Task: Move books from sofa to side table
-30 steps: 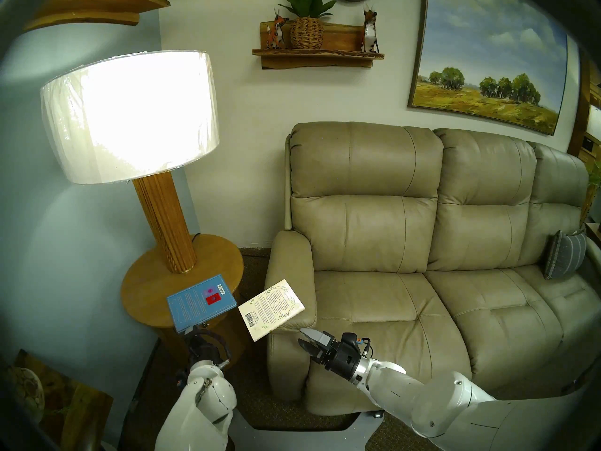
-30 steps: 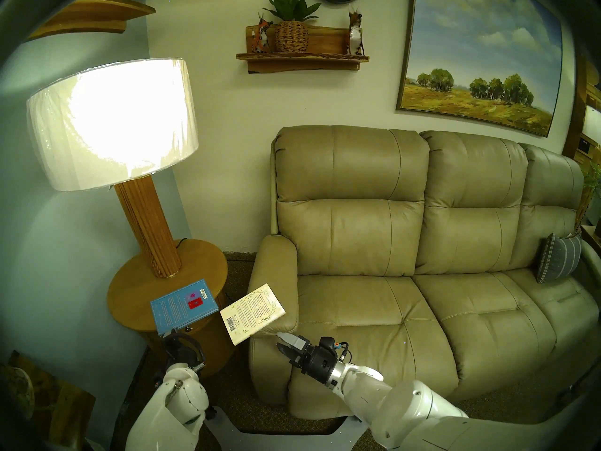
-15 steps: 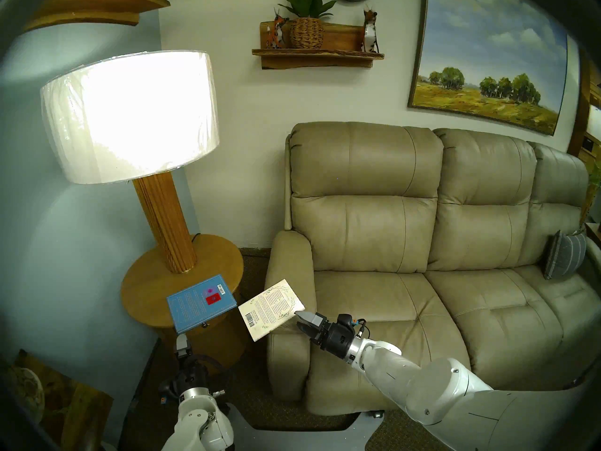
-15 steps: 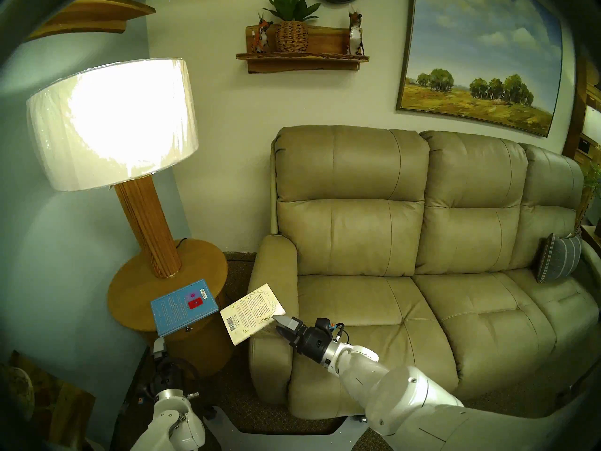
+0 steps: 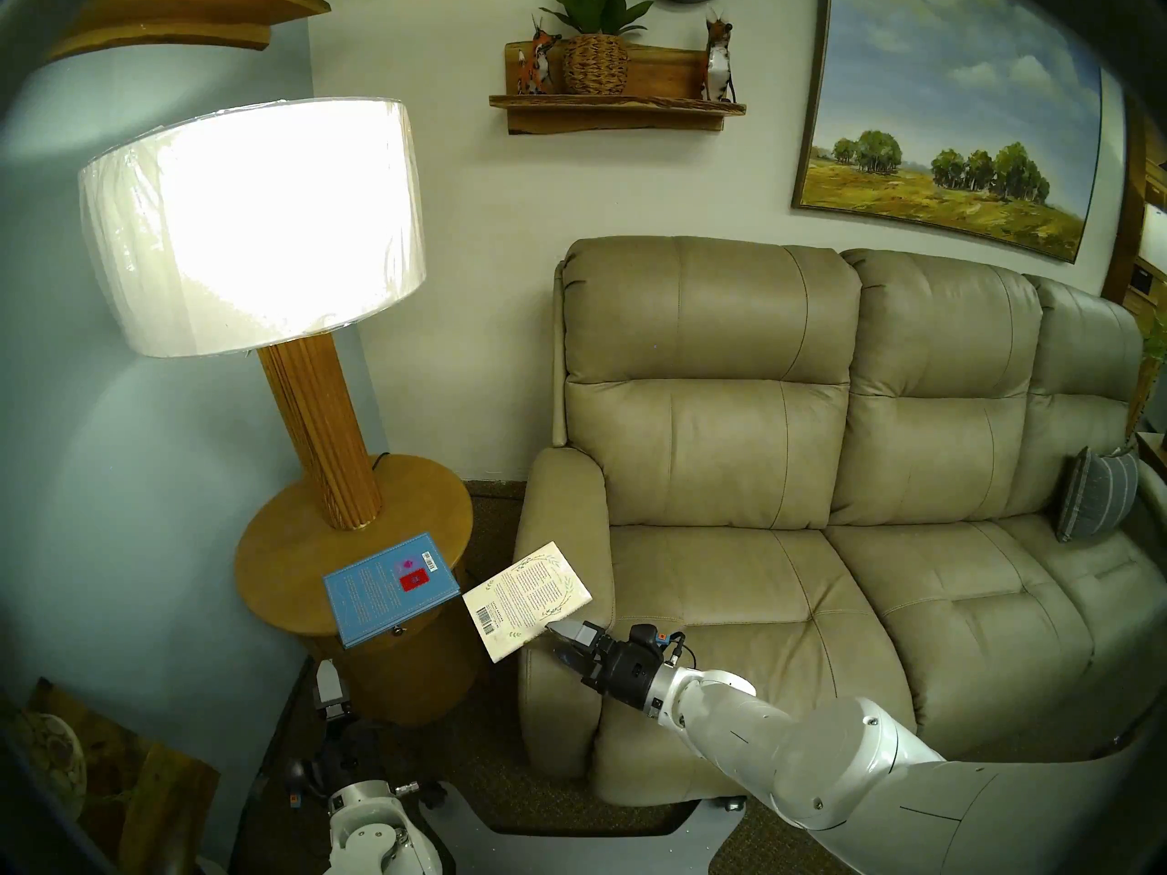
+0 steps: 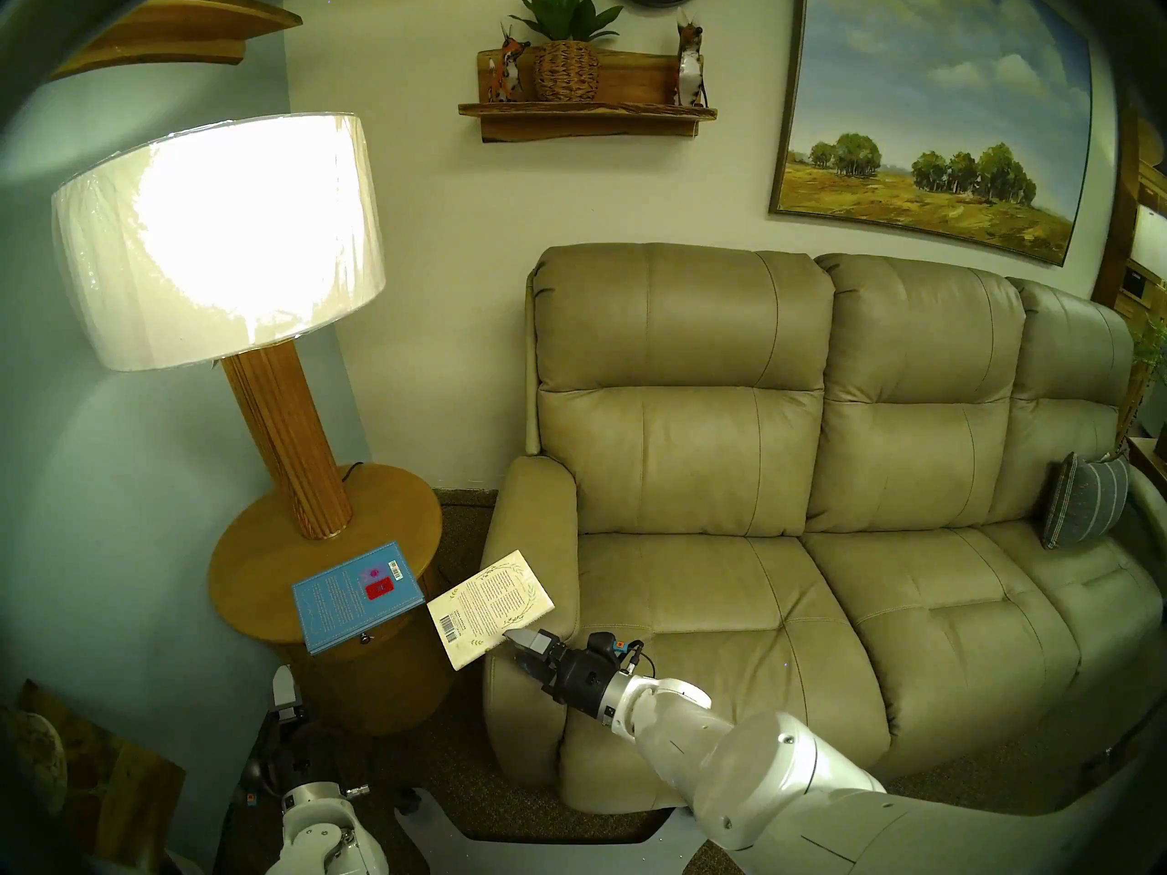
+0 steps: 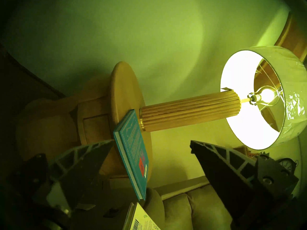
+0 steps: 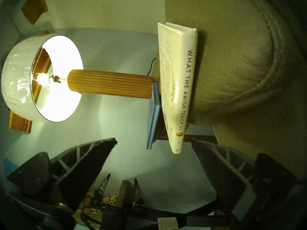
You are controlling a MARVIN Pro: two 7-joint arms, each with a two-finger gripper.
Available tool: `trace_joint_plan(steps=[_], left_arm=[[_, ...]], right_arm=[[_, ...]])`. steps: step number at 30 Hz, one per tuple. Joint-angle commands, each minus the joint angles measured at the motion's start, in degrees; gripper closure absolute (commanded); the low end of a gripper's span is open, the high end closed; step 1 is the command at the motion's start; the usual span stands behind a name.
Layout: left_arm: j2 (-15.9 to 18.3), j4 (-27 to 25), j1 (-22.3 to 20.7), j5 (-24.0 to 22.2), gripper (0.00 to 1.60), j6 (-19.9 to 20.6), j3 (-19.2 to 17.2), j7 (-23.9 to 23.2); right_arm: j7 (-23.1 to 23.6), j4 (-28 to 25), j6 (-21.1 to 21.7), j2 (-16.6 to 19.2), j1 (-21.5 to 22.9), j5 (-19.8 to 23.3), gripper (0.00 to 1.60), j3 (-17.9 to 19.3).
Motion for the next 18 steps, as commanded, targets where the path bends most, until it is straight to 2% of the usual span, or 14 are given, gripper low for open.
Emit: trace_joint_plan(steps=[1,11,18], left_arm=[[-1.42,1.52,-0.98,-1.10,0.00,2.03,-1.69,-6.55],[-2.49,6.41,-2.82,-3.85,0.00,5.59,-3.91,-15.99],[-2.41,8.20,-3.41,-5.37,0.00,7.17,-5.15,-18.84]], right_arm=[[-3.51,-0.41,-1.14,-3.01,1.56,0.85,0.00,0.85],[-7.54,-0.57,-2.05,-4.83,2.53,1.66,0.00,2.60],[-10.07,-0.29,-1.50,-6.12,3.51,1.90,0.00,3.59]])
